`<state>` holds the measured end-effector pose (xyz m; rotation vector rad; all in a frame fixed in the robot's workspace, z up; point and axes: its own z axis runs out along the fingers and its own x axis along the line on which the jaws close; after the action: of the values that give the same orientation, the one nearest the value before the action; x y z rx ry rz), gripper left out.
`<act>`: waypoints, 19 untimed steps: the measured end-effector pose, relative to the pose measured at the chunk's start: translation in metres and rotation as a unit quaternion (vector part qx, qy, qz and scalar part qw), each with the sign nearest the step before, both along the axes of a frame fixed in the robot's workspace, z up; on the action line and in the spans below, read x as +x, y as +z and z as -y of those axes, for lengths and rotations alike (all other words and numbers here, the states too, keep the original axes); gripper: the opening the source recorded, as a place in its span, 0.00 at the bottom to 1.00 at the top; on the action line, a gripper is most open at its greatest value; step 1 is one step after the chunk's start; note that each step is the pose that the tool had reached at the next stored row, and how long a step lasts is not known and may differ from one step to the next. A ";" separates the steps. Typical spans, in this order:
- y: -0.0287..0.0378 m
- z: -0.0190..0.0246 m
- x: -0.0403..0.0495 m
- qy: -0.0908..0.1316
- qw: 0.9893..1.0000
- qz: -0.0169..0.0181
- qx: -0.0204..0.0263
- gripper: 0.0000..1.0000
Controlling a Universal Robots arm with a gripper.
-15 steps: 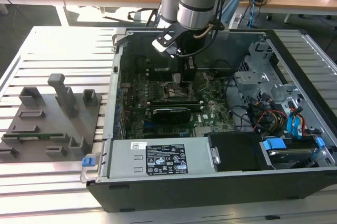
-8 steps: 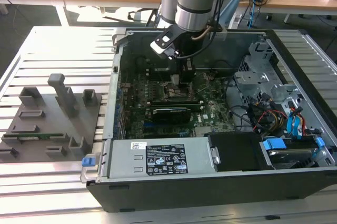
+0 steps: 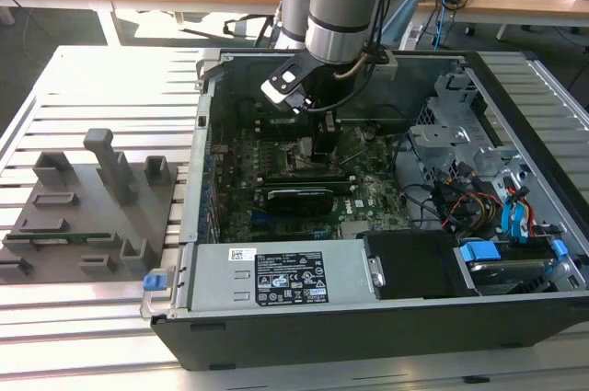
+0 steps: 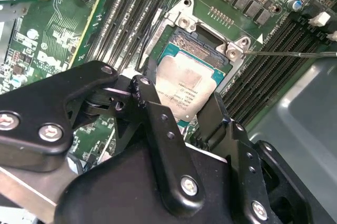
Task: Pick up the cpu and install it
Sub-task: 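Place the cpu into insertion slot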
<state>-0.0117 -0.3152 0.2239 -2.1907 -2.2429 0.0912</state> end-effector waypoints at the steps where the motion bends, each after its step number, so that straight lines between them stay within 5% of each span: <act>1: -0.0009 0.0000 -0.0002 -0.003 1.000 0.000 0.000 0.55; 19: -0.0141 -0.0030 -0.0036 -0.008 1.000 0.000 0.000 0.55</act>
<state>-0.0153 -0.3122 0.2099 -2.2080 -2.2252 0.0911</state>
